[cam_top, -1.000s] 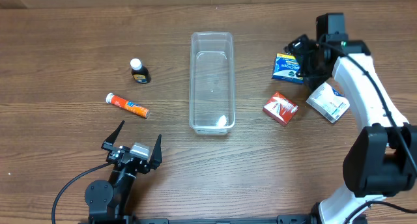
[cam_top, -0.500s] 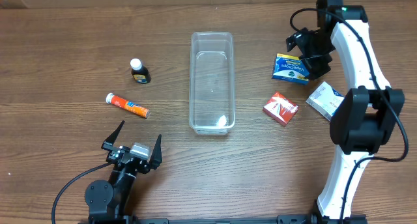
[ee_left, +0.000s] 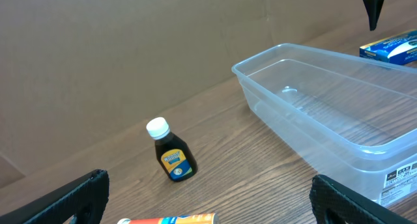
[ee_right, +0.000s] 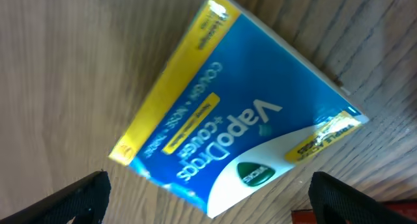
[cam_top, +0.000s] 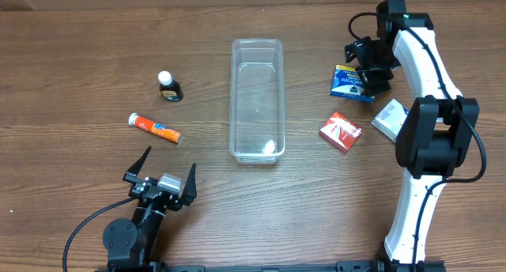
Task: Pack container
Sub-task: 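Carry the VapoDrops box left and lower it into the container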
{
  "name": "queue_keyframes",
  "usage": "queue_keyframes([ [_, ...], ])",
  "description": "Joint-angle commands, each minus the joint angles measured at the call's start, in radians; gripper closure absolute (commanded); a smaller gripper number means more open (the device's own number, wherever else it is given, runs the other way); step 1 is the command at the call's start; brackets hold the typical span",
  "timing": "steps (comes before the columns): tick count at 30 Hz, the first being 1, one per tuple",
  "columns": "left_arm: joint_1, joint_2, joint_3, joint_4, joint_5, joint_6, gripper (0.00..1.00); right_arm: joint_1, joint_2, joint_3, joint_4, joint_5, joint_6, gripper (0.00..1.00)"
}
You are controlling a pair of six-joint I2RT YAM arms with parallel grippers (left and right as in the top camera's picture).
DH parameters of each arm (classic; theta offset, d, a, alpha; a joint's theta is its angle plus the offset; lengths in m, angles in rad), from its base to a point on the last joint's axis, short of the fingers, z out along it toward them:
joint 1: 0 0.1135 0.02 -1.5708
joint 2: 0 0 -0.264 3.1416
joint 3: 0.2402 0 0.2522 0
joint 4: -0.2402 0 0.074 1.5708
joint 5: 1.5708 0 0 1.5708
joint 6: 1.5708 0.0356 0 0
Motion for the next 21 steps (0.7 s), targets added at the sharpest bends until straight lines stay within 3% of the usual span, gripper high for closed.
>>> queue_keyframes([
  [1, 0.008, -0.006, -0.004, 0.001, -0.003, -0.014, 0.0, 0.019, 0.033, 0.022, -0.024, 0.008, 0.02, 0.0],
  [12, 0.008, -0.006, -0.004, 0.001, -0.003, -0.014, 0.0, 0.039, 0.034, 0.022, 0.065, 0.105, 0.124, 0.0],
  [21, 0.008, -0.006, -0.004, 0.001, -0.003, -0.014, 0.0, 0.038, 0.11, 0.022, 0.145, 0.117, 0.103, 0.0],
])
